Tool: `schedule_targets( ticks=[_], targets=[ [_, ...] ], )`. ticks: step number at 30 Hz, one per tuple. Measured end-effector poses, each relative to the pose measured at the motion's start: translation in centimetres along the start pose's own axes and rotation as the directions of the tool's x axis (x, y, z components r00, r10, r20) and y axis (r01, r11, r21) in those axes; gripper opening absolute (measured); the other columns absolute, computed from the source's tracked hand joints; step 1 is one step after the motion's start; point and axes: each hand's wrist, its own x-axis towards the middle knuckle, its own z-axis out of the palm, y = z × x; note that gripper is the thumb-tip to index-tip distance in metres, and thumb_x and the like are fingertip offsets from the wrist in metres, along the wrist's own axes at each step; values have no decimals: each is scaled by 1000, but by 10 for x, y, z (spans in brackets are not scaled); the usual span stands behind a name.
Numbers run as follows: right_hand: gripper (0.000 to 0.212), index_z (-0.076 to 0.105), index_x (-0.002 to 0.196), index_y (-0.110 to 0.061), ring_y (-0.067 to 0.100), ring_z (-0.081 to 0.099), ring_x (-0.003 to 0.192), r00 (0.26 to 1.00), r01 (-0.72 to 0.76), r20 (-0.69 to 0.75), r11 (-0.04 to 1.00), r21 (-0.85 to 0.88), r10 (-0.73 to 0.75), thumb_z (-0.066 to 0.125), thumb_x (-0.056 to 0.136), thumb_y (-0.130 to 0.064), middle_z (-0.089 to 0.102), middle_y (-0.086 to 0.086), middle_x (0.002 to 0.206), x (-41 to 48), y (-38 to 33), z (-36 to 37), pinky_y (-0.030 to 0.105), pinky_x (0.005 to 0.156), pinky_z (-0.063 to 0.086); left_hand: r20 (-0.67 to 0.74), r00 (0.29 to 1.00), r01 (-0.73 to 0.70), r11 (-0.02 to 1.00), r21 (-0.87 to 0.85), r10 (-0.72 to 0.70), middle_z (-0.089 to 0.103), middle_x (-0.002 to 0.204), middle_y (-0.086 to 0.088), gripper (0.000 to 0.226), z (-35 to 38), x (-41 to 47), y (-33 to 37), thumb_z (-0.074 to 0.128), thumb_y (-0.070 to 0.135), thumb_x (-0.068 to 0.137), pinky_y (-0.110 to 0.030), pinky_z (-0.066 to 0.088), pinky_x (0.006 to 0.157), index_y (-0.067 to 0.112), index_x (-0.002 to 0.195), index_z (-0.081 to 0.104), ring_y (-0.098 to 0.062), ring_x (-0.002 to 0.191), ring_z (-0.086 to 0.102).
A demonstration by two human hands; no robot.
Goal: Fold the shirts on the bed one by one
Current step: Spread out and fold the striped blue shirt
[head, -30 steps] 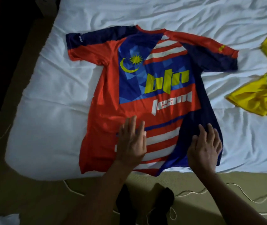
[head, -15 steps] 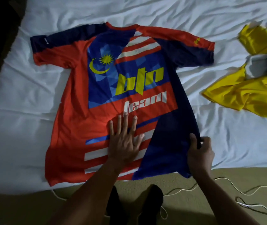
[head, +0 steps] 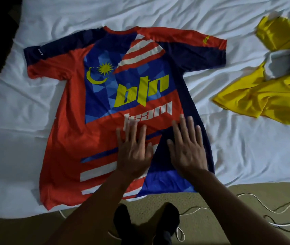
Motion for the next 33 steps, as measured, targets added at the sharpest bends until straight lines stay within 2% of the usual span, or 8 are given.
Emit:
schedule_targets(
  ticks=[4,10,14,17,21,25,29,33],
  targets=[
    [74,4,166,-18,24,-14,159,991,-25,133,998,-55,32,11,106,-61,-8,4,173,7,30,18,46,129,-4,-8,996,-92,996,-12,92,7,173,-20,72,8,16,10,41,44,105,-63,10,126,10,166,20,-35,161,1],
    [76,10,166,-17,22,-7,160,991,-59,120,998,-37,63,9,105,-63,-2,4,173,6,48,13,45,129,-3,-47,996,-76,997,4,76,34,165,-24,62,12,16,3,41,41,107,-63,24,121,4,155,44,-38,157,24],
    [77,16,165,-14,23,-4,160,993,-95,74,995,26,93,9,105,-62,4,6,173,32,48,4,45,129,-5,-111,994,-9,999,-48,3,60,136,-7,38,-7,53,7,48,38,102,-53,40,102,18,131,64,-30,125,54],
    [77,27,162,-8,28,6,160,993,-114,5,993,36,114,12,106,-59,14,12,171,68,46,-4,50,129,4,-178,984,-47,994,-96,29,62,118,-5,26,-16,97,10,52,35,101,-48,44,87,19,116,66,-31,105,57],
    [71,32,160,-4,32,13,159,993,-112,-40,993,43,113,22,107,-51,21,16,169,130,52,-12,54,128,12,-187,982,-58,987,-148,29,63,103,-6,24,-12,159,20,53,34,100,-47,46,80,15,105,68,-33,95,58],
    [60,50,149,-5,39,36,149,984,-151,-94,988,16,152,31,106,-42,42,18,160,192,67,-28,54,121,27,-126,992,-54,958,-280,19,62,87,-7,28,-10,212,43,51,34,98,-48,51,72,13,85,63,-32,85,59],
    [36,62,133,-6,39,55,116,979,-149,-137,988,36,153,56,103,-25,60,13,130,254,88,-38,54,95,46,-24,999,29,930,-367,-41,61,83,-6,29,-7,254,67,56,37,96,-42,51,64,12,83,61,-32,78,63],
    [27,64,125,-3,38,53,108,995,-66,-68,994,87,72,54,104,-18,58,17,121,318,100,-40,55,89,51,274,955,190,946,-263,-115,65,110,-10,44,-11,288,80,63,54,94,-43,51,87,13,108,61,-32,105,63]
  ],
)
